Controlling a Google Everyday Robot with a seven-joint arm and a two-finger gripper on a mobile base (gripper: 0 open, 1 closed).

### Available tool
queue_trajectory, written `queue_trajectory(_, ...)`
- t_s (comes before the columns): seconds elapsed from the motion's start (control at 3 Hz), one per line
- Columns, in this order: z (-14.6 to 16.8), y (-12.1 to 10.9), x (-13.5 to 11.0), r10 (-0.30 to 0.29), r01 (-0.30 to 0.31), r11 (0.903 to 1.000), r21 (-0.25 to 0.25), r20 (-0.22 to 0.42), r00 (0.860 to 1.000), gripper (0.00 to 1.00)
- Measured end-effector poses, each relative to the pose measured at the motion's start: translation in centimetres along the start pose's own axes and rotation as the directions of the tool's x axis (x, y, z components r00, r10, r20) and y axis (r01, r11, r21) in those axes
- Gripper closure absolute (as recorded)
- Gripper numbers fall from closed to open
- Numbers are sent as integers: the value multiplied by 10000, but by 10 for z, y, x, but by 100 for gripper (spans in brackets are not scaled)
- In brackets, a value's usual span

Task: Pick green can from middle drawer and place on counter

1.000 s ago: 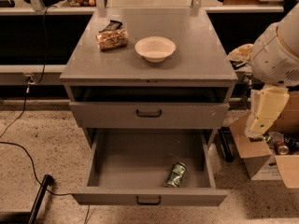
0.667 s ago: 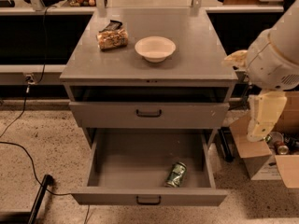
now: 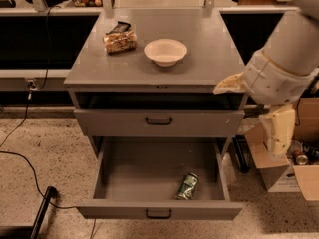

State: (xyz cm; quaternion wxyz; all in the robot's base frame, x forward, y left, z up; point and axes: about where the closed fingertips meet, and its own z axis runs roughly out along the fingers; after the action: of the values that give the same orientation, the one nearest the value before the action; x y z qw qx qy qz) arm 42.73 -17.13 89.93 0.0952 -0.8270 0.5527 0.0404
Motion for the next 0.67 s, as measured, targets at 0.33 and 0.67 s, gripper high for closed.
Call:
queue_trajectory(0.33, 15, -16, 6, 44, -127, 9977, -667, -1223, 9925, 0)
queue_trajectory(0.67, 33, -23, 13, -428, 358, 9982, -484, -1521, 9874, 0)
